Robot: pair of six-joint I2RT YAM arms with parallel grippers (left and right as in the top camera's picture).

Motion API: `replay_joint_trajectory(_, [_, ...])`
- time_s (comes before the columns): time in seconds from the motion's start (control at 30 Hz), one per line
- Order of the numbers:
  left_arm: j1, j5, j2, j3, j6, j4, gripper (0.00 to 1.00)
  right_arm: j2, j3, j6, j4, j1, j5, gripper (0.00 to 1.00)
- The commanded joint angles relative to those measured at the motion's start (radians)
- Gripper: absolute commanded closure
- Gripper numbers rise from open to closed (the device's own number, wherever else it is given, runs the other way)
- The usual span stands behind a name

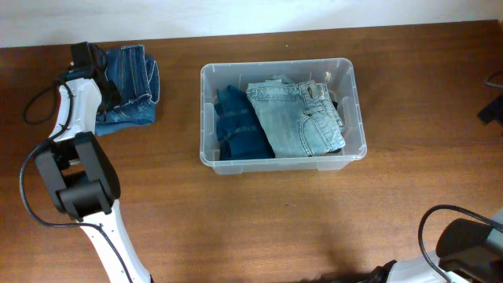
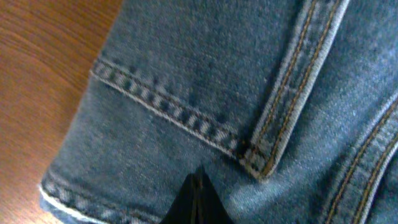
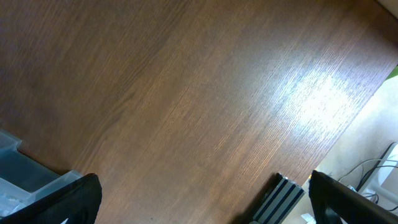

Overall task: Pack container
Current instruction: 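Move the left gripper left and down to the dark-blue jeans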

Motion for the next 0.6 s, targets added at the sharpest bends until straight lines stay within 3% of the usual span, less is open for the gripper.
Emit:
replay_joint_trajectory(0.0, [0.006,0.142,0.012,-0.004,-0.023,-0.058,0.99,0.004,-0.003,0.012,0.003,-0.002,0.005,0.02])
replay_joint_trajectory(0.27, [-0.007,0.536,0.012,-0.004,-0.036,-0.121,0.99,0.004,-0.003,0.012,0.003,-0.002,0.005,0.02])
replay_joint_trajectory(0.57, [-0.014,0.436,-0.002,0.04,-0.035,-0.118,0.99,0.004,-0.003,0.012,0.003,-0.002,0.005,0.02])
